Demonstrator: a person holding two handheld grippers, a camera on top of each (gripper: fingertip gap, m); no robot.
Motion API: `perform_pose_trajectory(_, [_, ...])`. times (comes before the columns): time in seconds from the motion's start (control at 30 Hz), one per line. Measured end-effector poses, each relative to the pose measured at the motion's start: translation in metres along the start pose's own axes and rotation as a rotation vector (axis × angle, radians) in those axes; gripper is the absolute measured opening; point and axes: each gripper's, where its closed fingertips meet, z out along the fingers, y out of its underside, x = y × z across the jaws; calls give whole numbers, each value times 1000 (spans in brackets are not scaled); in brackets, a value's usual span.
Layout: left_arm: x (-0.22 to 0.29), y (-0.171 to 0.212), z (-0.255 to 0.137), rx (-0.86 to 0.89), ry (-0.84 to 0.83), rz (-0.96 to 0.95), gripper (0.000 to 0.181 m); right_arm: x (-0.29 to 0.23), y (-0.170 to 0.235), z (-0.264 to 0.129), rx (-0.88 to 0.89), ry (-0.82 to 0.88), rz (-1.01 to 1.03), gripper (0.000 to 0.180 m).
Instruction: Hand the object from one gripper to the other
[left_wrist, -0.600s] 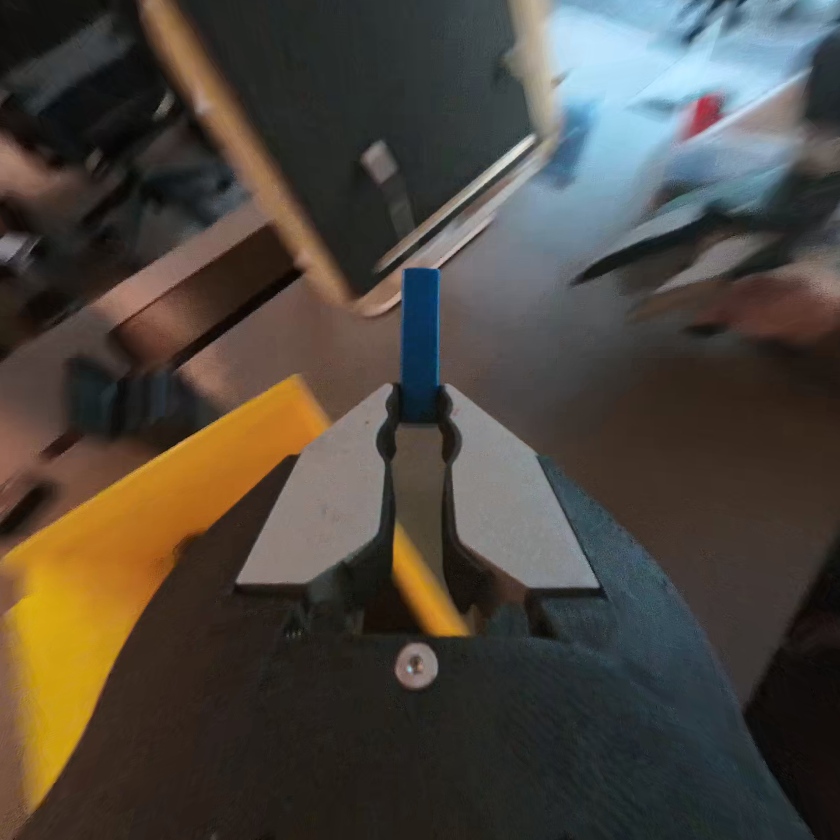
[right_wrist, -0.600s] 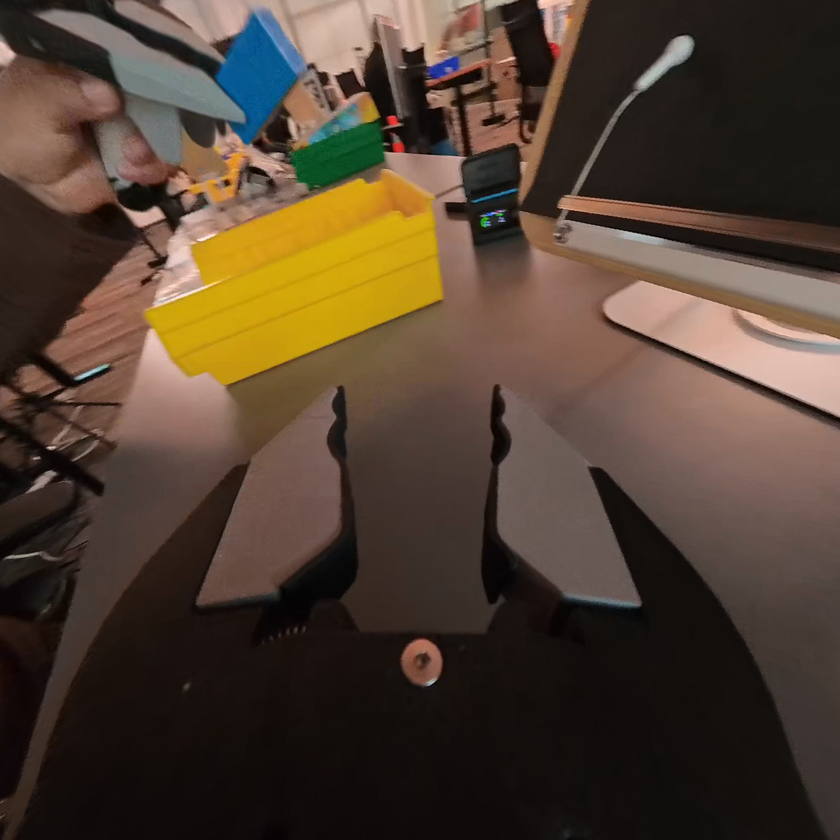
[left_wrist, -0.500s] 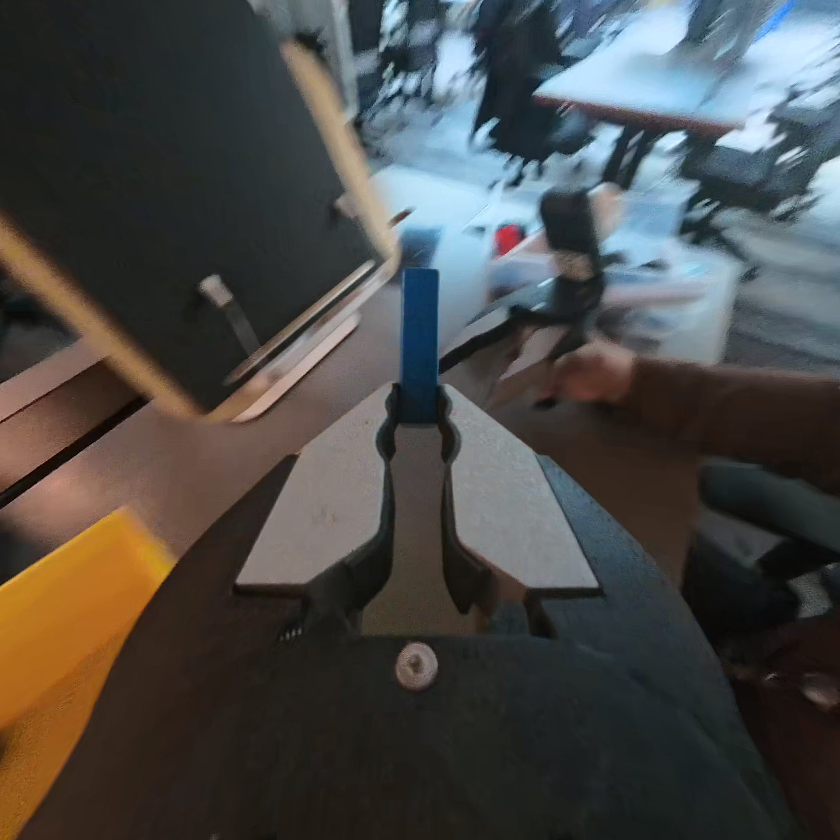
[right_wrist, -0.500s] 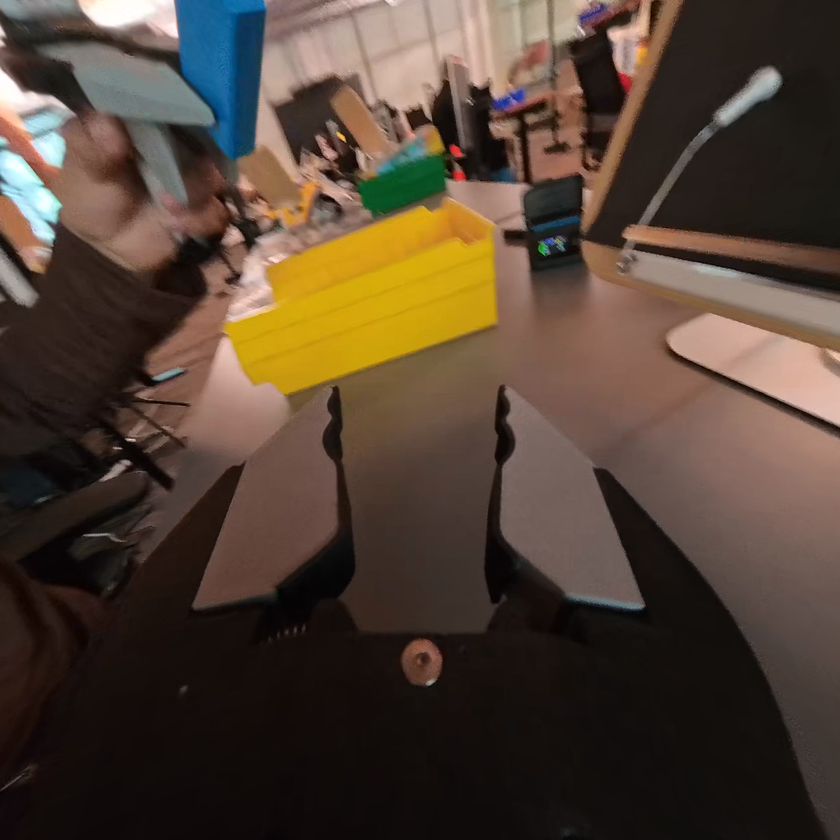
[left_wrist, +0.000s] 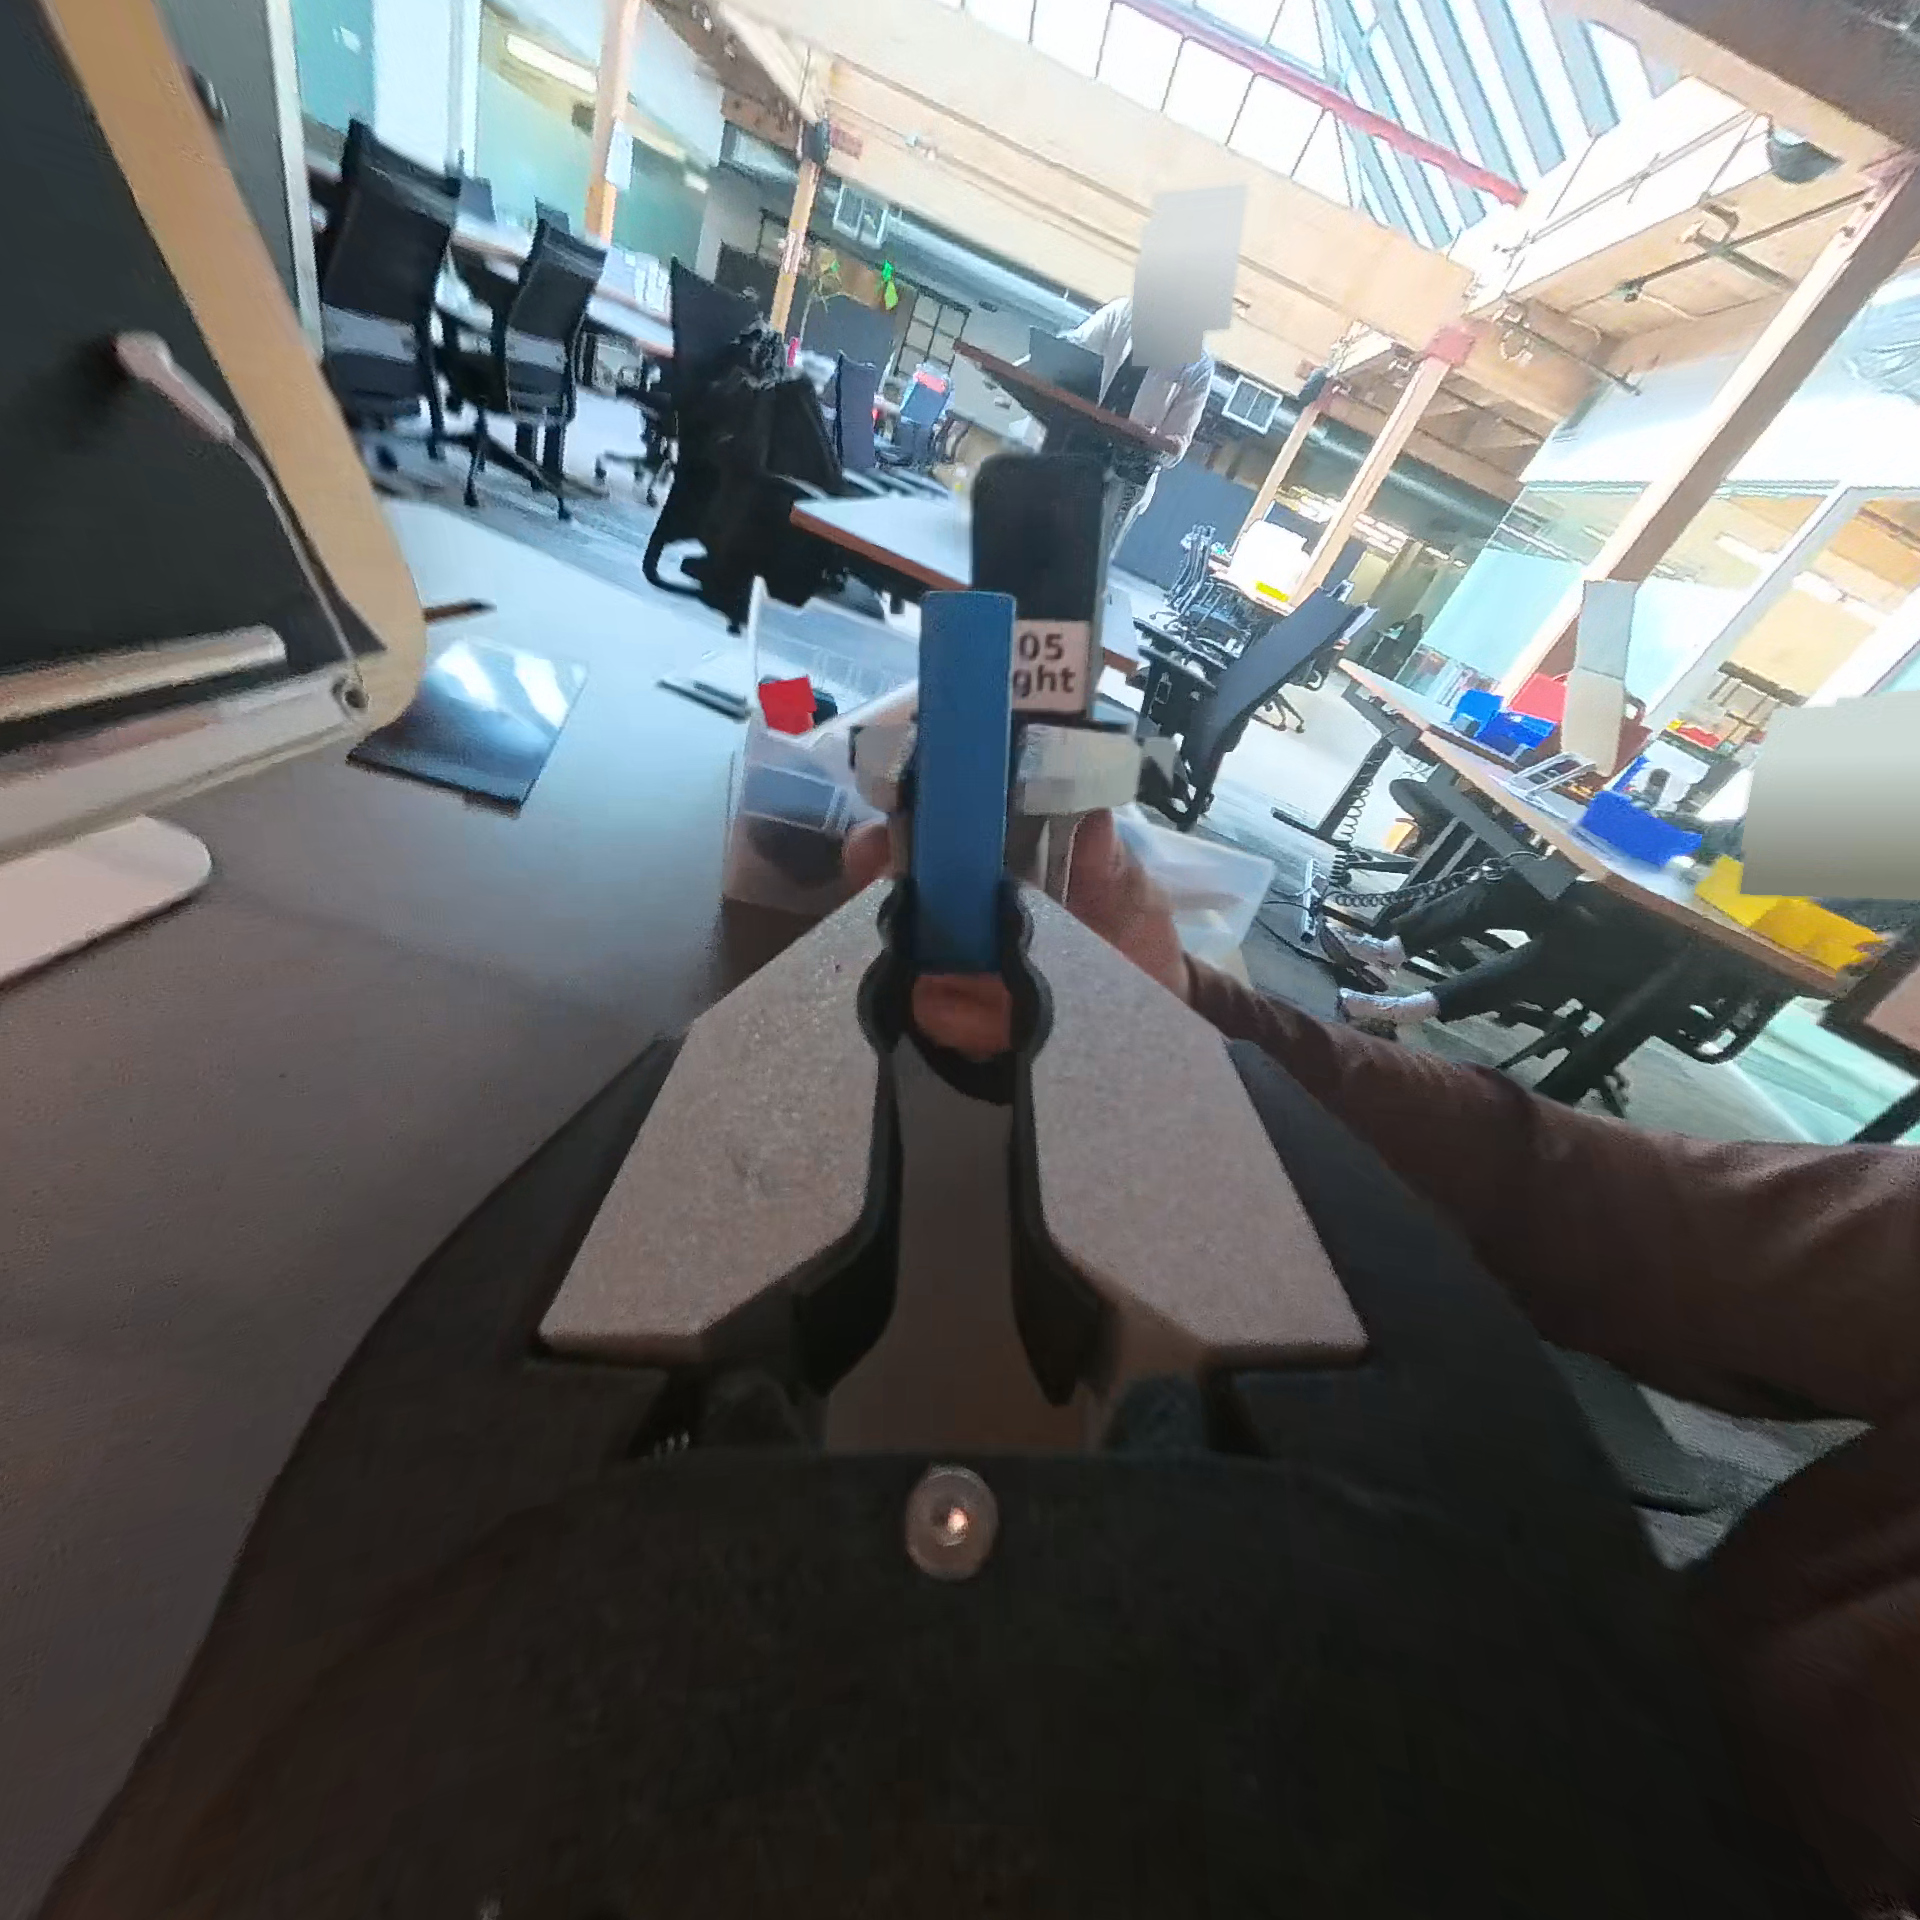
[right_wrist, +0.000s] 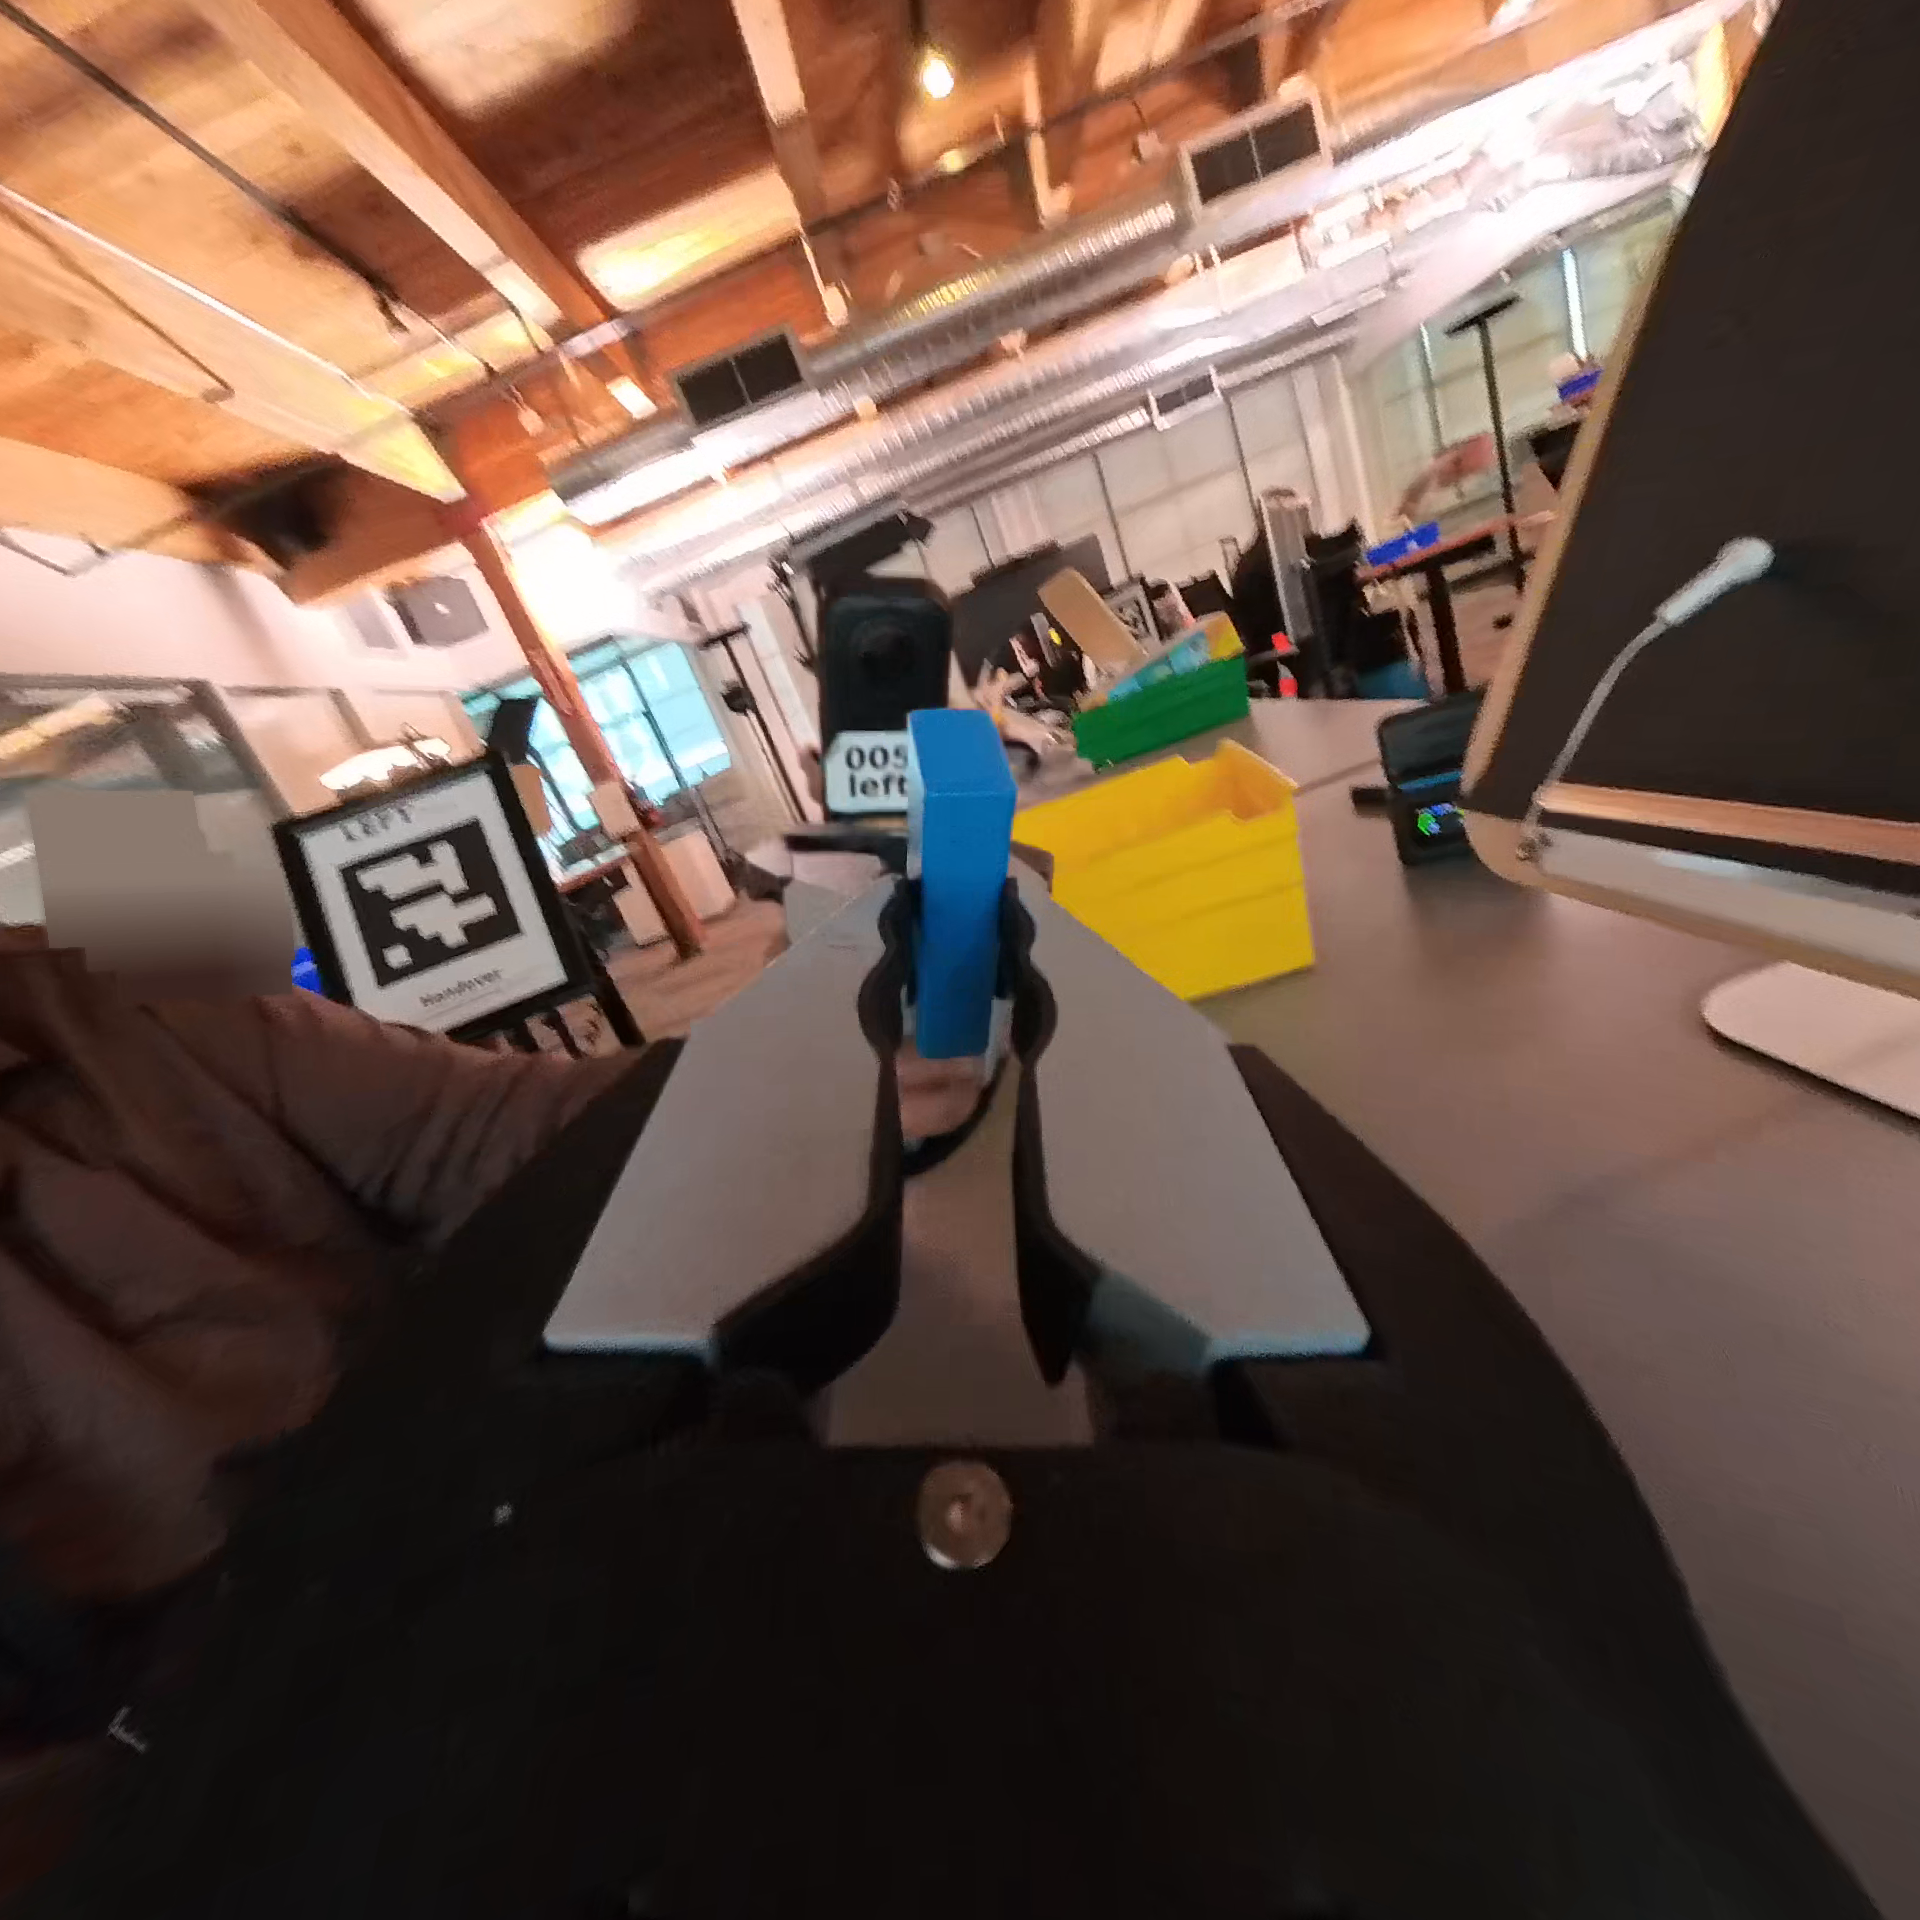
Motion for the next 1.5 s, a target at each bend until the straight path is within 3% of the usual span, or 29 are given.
perform_pose_trajectory(0.07, [-11,12,-2,-60,-21,-13,15,9,9,0,-71,59,-17,12])
perform_pose_trajectory(0.17, [-47,31,-15,-142,-180,53,20,31,14,-6,-132,261,-131,12])
perform_pose_trajectory(0.3, [-52,29,-21,-130,-157,-35,42,44,9,-16,-227,515,-473,12])
perform_pose_trajectory(0.47, [-15,8,-28,2,189,-346,92,34,19,-4,-349,570,-839,12])
perform_pose_trajectory(0.53, [-12,-7,-39,95,301,-452,81,28,24,0,-344,516,-835,12])
perform_pose_trajectory(0.6, [-16,-4,-41,74,302,-488,81,23,27,4,-343,490,-846,12])
perform_pose_trajectory(0.67, [-20,8,-35,15,262,-500,107,17,31,10,-354,460,-879,12])
perform_pose_trajectory(0.73, [-14,12,-29,-6,288,-524,116,15,36,14,-376,454,-899,12])
perform_pose_trajectory(0.83, [-6,17,-23,-29,320,-537,112,13,44,19,-407,446,-927,12])
perform_pose_trajectory(1.03, [-8,16,-27,-1,338,-539,70,7,50,25,-419,414,-956,12])
perform_pose_trajectory(1.33, [-9,14,-29,-4,295,-435,68,8,50,25,-405,424,-901,16])
perform_pose_trajectory(1.43, [-5,1,-35,44,273,-303,68,9,44,20,-353,399,-740,41])
perform_pose_trajectory(1.5, [-4,-6,-39,57,211,-118,67,4,44,17,-314,306,-541,40])
